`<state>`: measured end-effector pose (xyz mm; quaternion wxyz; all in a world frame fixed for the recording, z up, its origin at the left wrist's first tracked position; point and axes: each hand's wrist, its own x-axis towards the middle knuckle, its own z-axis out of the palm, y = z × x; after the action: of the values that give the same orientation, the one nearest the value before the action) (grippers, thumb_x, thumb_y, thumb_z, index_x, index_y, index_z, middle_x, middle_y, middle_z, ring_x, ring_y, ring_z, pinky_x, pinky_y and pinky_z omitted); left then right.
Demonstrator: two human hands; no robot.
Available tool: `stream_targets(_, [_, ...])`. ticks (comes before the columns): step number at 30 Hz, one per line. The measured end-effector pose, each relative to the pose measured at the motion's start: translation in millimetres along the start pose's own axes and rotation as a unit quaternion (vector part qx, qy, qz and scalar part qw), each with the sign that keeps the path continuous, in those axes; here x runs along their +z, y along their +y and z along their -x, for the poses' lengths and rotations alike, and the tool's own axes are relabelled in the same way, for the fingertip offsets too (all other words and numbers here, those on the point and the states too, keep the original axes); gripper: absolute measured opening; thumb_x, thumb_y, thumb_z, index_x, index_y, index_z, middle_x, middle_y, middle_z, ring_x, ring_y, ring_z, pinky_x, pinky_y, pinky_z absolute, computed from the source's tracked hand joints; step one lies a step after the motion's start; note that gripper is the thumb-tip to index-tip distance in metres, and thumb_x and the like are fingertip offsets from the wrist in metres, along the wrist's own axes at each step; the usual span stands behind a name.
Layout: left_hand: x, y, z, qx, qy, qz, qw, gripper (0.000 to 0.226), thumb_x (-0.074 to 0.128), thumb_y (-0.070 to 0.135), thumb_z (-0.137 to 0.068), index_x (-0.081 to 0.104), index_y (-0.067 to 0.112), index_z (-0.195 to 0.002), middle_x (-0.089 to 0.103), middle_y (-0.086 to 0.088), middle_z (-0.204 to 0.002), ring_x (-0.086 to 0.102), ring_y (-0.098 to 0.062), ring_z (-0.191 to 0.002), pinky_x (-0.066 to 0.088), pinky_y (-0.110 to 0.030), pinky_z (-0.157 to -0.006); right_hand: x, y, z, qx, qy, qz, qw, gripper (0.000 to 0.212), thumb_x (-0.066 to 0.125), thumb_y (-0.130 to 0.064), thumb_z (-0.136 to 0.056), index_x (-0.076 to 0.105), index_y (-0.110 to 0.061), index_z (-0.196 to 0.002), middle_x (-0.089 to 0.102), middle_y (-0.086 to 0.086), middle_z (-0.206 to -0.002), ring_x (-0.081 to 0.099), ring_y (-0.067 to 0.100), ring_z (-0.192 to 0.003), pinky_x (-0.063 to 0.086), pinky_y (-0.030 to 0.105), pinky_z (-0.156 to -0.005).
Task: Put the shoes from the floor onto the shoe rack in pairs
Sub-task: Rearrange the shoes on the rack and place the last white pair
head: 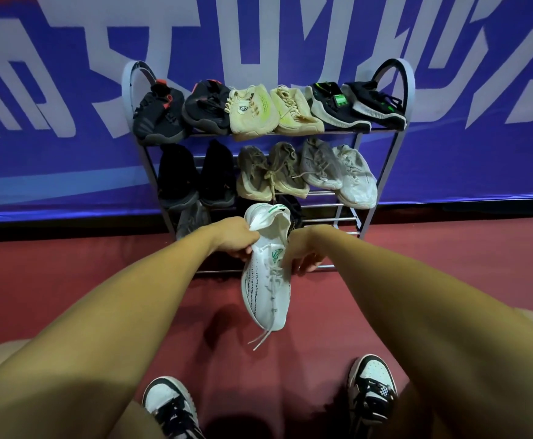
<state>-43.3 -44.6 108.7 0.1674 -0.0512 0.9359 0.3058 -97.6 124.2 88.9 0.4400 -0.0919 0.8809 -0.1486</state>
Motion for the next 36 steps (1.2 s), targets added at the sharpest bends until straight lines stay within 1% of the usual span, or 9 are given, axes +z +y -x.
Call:
stream_targets(3, [2,-7,0,-0.015,-0.009,0.0,1.0,0.038,0.045,0.016,-0.091,0.06,0.006,-0.057,0.068,-0.017,-0.07,0.056,-0.021,-0.054,0.047,-0.024,-0.057,17,1,-13,-0.021,0.032,-0.058,0.998,0.018,0.062,-0.004,-0.092,0.061,-0.003,-0.074,0.063,0.011,-0.062,0.057,0.015,-0.046,0.044,0.018,-0.041])
stream_targets(7, [2,-21,-1,-0.056,-0.025,-0.023,0.998,0.035,0.044,0.018,-0.093,0.061,0.006,-0.064,0.064,-0.008,-0.06,0.053,-0.014,-0.042,0.044,-0.022,-0.048,31,-3,-24,-0.058,0.067,-0.118,0.989,0.009,0.052,0.001,-0.093,0.059,-0.002,-0.087,0.06,0.019,-0.072,0.052,0.021,-0.049,0.042,0.024,-0.043])
stream_targets(11, [3,-43,-4,-0.082,-0.058,-0.053,0.993,0.031,0.052,0.031,-0.092,0.061,0.009,-0.073,0.06,-0.009,-0.069,0.054,-0.022,-0.057,0.047,-0.029,-0.054,35,-16,-30,-0.078,0.048,-0.133,0.987,0.016,0.055,0.006,-0.078,0.062,-0.004,-0.089,0.058,0.022,-0.079,0.051,0.024,-0.056,0.042,0.034,-0.057])
stream_targets(17, [14,-70,-7,-0.123,-0.128,-0.109,0.978,0.032,0.057,0.042,-0.093,0.056,0.012,-0.082,0.057,-0.011,-0.078,0.048,-0.023,-0.061,0.038,-0.025,-0.051,39,-32,-50,-0.057,0.064,-0.174,0.981,0.015,0.051,0.004,-0.086,0.064,-0.001,-0.093,0.061,0.017,-0.069,0.051,0.022,-0.048,0.039,0.019,-0.04])
stream_targets(22, [12,-80,-15,-0.126,-0.095,-0.119,0.98,0.031,0.057,0.041,-0.094,0.061,0.01,-0.098,0.061,-0.006,-0.082,0.054,-0.021,-0.063,0.039,-0.023,-0.051,34,-45,-66,-0.11,0.074,-0.238,0.962,0.015,0.046,0.002,-0.089,0.057,-0.008,-0.089,0.055,0.012,-0.069,0.046,0.017,-0.047,0.036,0.021,-0.04])
stream_targets(25, [10,-88,-22,-0.141,-0.1,-0.121,0.977,0.039,0.053,0.047,-0.094,0.064,0.01,-0.096,0.06,-0.004,-0.082,0.053,-0.017,-0.059,0.04,-0.022,-0.051,27,-50,-72,-0.144,0.056,-0.289,0.945,0.015,0.047,0.0,-0.089,0.049,-0.014,-0.082,0.049,0.01,-0.076,0.043,0.015,-0.055,0.035,0.026,-0.051])
stream_targets(30, [4,-113,-36,-0.206,-0.127,0.029,0.97,0.061,0.043,0.061,-0.094,0.066,0.006,-0.111,0.069,-0.005,-0.086,0.061,-0.016,-0.066,0.044,-0.021,-0.051,15,-49,-84,-0.172,0.02,-0.331,0.927,0.016,0.051,-0.004,-0.092,0.05,-0.017,-0.083,0.056,0.007,-0.082,0.05,0.016,-0.07,0.04,0.025,-0.062])
stream_targets(33, [1,-123,-43,-0.206,-0.126,0.106,0.965,0.046,0.054,0.051,-0.094,0.066,0.009,-0.108,0.068,-0.006,-0.088,0.063,-0.014,-0.067,0.042,-0.021,-0.048,8,-50,-92,-0.183,0.003,-0.341,0.922,0.014,0.053,-0.005,-0.092,0.054,-0.016,-0.099,0.061,0.009,-0.096,0.053,0.019,-0.085,0.043,0.025,-0.065])
stream_targets(36, [-1,-132,-49,-0.208,-0.143,0.162,0.954,0.016,0.064,0.03,-0.087,0.06,0.016,-0.093,0.059,0.004,-0.069,0.058,-0.012,-0.063,0.036,-0.022,-0.048,2,-53,-103,-0.2,-0.018,-0.355,0.913,0.022,0.05,-0.004,-0.093,0.058,-0.018,-0.107,0.064,0.006,-0.096,0.057,0.015,-0.081,0.045,0.024,-0.066])
